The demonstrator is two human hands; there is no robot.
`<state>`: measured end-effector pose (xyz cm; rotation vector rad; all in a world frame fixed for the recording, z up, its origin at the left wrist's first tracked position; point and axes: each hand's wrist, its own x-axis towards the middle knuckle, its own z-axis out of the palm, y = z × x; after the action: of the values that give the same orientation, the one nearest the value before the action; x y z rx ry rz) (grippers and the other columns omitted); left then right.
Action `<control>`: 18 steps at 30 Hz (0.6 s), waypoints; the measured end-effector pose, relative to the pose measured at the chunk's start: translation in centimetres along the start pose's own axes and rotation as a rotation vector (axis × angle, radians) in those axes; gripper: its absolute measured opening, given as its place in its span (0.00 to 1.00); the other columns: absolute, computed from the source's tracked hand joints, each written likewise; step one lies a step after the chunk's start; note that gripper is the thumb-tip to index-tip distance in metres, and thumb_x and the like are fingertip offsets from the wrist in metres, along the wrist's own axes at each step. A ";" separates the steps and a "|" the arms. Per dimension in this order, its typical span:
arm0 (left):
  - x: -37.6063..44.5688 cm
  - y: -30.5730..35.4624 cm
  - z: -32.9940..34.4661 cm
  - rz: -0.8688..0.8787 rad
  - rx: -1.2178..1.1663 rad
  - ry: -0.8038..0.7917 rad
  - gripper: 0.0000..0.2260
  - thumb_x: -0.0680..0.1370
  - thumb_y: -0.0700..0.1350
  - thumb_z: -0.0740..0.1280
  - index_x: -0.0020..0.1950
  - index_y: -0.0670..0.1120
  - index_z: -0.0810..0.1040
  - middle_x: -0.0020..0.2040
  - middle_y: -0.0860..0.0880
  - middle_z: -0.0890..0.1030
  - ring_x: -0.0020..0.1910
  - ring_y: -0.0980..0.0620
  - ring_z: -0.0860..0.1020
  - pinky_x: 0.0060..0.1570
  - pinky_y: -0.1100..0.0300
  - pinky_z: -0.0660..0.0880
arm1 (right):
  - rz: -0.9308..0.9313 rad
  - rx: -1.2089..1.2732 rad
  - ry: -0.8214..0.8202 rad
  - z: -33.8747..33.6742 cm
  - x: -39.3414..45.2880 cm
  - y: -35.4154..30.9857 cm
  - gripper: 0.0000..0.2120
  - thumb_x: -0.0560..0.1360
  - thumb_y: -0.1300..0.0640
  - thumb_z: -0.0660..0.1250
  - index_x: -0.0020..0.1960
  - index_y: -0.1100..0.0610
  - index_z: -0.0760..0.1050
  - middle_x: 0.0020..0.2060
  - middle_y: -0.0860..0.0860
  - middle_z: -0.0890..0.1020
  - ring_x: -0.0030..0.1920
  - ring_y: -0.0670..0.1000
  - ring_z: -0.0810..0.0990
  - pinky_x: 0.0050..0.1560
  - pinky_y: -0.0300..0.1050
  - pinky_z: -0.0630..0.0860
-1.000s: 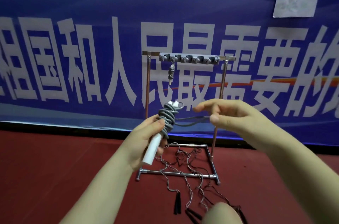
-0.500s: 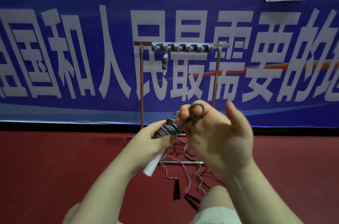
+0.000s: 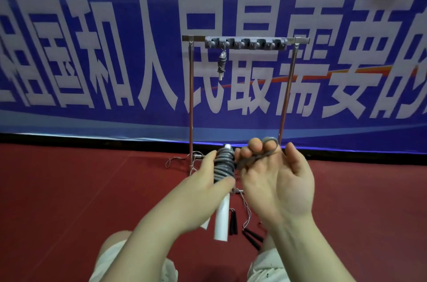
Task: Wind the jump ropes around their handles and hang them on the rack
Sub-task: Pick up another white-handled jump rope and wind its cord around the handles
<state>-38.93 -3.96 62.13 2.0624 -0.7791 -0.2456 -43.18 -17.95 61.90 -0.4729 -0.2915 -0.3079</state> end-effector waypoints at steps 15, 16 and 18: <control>-0.7 0.8 -1.2 0.075 -0.404 0.110 0.16 0.70 0.40 0.72 0.57 0.47 0.77 0.47 0.50 0.84 0.46 0.59 0.81 0.46 0.63 0.76 | 0.029 0.121 -0.065 1.0 -1.9 -0.3 0.04 0.71 0.58 0.67 0.37 0.56 0.76 0.37 0.51 0.77 0.39 0.51 0.78 0.55 0.46 0.74; -0.9 0.9 -1.1 0.070 -0.420 0.120 0.15 0.73 0.38 0.72 0.57 0.47 0.75 0.47 0.50 0.83 0.44 0.61 0.81 0.44 0.66 0.76 | 0.037 0.143 -0.063 1.1 -1.9 -0.3 0.04 0.71 0.58 0.66 0.38 0.56 0.76 0.37 0.51 0.77 0.39 0.52 0.78 0.56 0.46 0.73; -1.2 1.1 -0.6 0.094 -0.411 0.143 0.14 0.73 0.44 0.69 0.57 0.50 0.71 0.49 0.51 0.81 0.44 0.66 0.79 0.44 0.70 0.74 | 0.033 0.161 -0.045 1.5 -1.9 -0.4 0.06 0.73 0.58 0.64 0.38 0.56 0.76 0.37 0.51 0.77 0.39 0.52 0.77 0.57 0.46 0.70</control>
<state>-40.05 -3.28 63.29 1.6332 -0.6721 -0.1852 -45.38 -17.11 62.65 -0.3257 -0.3493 -0.2394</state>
